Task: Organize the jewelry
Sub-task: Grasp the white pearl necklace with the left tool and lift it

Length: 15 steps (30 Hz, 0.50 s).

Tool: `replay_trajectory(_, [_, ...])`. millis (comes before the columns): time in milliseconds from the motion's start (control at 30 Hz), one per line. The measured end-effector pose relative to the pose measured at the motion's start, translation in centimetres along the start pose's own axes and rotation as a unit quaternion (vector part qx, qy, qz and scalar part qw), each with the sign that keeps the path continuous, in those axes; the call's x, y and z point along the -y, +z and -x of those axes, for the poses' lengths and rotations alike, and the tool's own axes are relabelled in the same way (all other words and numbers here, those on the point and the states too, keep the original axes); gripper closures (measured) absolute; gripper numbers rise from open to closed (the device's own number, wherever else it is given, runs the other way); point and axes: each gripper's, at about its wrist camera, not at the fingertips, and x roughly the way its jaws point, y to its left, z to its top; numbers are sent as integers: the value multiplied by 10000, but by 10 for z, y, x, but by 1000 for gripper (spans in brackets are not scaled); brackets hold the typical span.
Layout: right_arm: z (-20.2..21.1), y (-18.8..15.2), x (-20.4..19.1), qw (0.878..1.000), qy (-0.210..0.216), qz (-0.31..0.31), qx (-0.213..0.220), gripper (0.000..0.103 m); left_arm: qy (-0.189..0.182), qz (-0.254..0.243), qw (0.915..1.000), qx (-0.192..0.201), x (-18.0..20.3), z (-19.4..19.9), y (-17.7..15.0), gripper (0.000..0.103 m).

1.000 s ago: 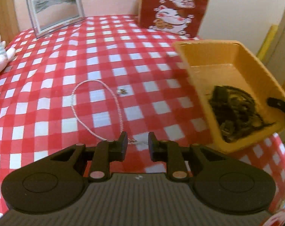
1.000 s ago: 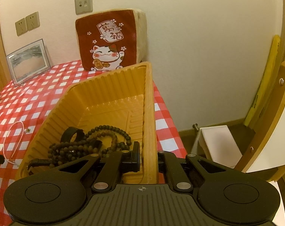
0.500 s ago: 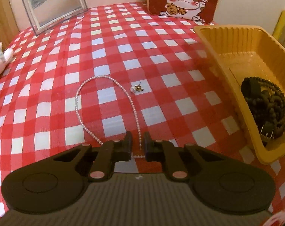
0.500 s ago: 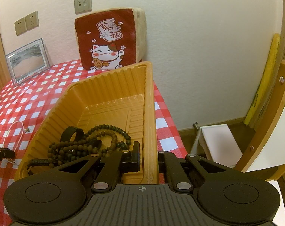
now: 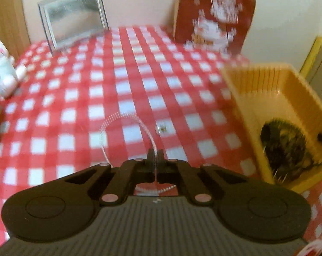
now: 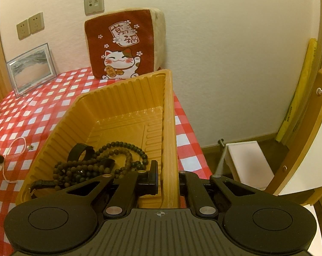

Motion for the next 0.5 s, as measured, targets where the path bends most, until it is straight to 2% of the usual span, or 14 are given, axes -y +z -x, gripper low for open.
replay_trajectory(267, [2,0,0,10000,29,7,39,97,25,40,9958,911,-16,63,50,103])
replay_trajectory(500, [4,1,-1,9999,49,11,104,97,-120,-73,9880,1536,-6,106,82,103])
